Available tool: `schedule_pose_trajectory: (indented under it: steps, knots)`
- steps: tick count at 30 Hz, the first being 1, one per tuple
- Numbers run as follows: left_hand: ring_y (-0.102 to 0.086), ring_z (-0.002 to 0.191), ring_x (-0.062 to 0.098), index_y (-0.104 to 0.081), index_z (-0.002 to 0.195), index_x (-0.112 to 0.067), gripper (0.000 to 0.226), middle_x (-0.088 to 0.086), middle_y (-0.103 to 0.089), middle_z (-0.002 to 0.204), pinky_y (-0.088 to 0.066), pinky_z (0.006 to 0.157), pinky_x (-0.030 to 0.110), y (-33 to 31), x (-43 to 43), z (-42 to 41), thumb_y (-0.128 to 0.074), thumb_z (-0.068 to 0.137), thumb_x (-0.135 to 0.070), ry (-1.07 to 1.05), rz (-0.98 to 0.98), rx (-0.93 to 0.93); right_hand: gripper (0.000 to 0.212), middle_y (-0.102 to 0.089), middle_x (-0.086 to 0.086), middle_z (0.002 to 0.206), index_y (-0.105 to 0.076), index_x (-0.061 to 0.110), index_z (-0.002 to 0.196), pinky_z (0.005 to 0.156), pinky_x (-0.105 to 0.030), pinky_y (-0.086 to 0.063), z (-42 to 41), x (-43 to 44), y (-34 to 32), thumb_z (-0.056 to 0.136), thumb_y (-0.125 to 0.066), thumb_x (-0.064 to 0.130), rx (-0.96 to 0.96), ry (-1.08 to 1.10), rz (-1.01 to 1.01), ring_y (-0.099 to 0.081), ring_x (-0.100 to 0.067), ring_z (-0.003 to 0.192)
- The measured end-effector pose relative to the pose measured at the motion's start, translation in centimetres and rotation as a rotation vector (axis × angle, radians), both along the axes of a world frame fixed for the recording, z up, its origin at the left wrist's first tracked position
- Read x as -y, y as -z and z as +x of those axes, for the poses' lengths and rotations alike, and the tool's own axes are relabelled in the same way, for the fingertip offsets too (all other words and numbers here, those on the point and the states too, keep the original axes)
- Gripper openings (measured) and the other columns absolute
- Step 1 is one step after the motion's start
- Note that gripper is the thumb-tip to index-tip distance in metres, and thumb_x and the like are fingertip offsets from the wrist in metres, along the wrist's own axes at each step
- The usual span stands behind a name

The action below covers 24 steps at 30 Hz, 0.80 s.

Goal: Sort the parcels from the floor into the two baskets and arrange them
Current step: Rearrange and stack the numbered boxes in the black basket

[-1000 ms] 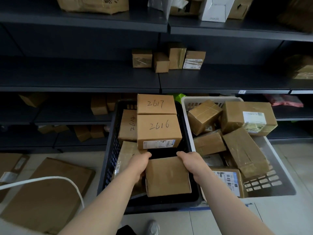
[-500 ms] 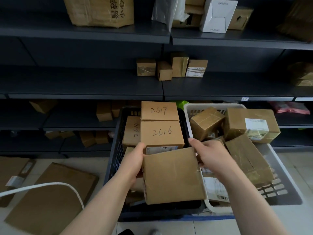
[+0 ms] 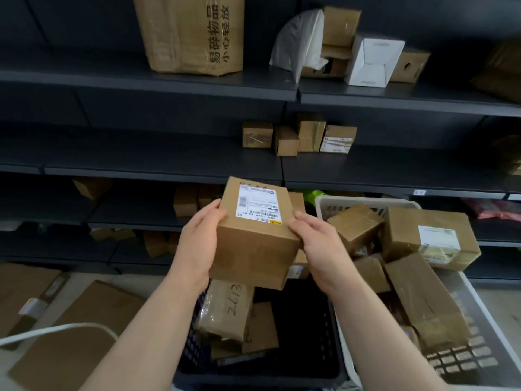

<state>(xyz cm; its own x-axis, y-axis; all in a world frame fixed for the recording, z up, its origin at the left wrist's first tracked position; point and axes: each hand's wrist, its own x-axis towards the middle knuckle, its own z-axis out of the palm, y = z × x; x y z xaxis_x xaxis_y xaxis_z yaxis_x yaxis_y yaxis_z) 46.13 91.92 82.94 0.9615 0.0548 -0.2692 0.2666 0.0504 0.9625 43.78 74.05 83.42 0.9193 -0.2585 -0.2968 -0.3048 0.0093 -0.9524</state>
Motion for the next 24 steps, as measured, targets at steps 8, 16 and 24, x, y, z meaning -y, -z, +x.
schedule_pose_trajectory:
  steps: [8, 16, 24]
  knots:
    - [-0.041, 0.110, 0.011, -0.044, 0.137, -0.040, 0.046, -0.007, -0.031, 0.138, -0.037, 0.072, 0.024, 2.4, -3.4, 2.9, -0.055, 0.093, -0.035, -0.138, 0.249, 0.140, 0.032, -0.065, 0.001, 0.120, -0.058, 0.019, 0.130, 0.104, -0.035, -0.046, 4.0, -4.0, 5.7, 0.099, -0.055, 0.025, -0.081, -0.043, 0.259, -0.060, -0.015, 0.111]
    - [-0.042, 0.116, 0.014, -0.040, 0.141, -0.035, 0.055, -0.005, -0.029, 0.139, -0.039, 0.072, 0.017, 6.6, -4.5, 5.3, -0.060, 0.091, -0.025, -0.162, 0.254, 0.126, 0.068, -0.040, -0.017, 0.149, -0.033, 0.013, 0.149, 0.114, -0.041, -0.035, 3.9, -1.5, 11.4, 0.092, -0.067, 0.028, -0.534, 0.403, 0.443, -0.040, -0.031, 0.137]
    - [-0.041, 0.118, 0.013, -0.036, 0.142, -0.034, 0.057, -0.006, -0.029, 0.140, -0.039, 0.073, 0.016, 8.4, -5.4, 6.4, -0.060, 0.092, -0.023, -0.098, 0.291, 0.100, 0.096, -0.025, -0.018, 0.158, -0.023, 0.012, 0.154, 0.121, -0.045, -0.017, 5.1, -1.2, 14.7, 0.079, -0.080, 0.032, -0.500, 0.547, 0.733, -0.019, -0.031, 0.148]
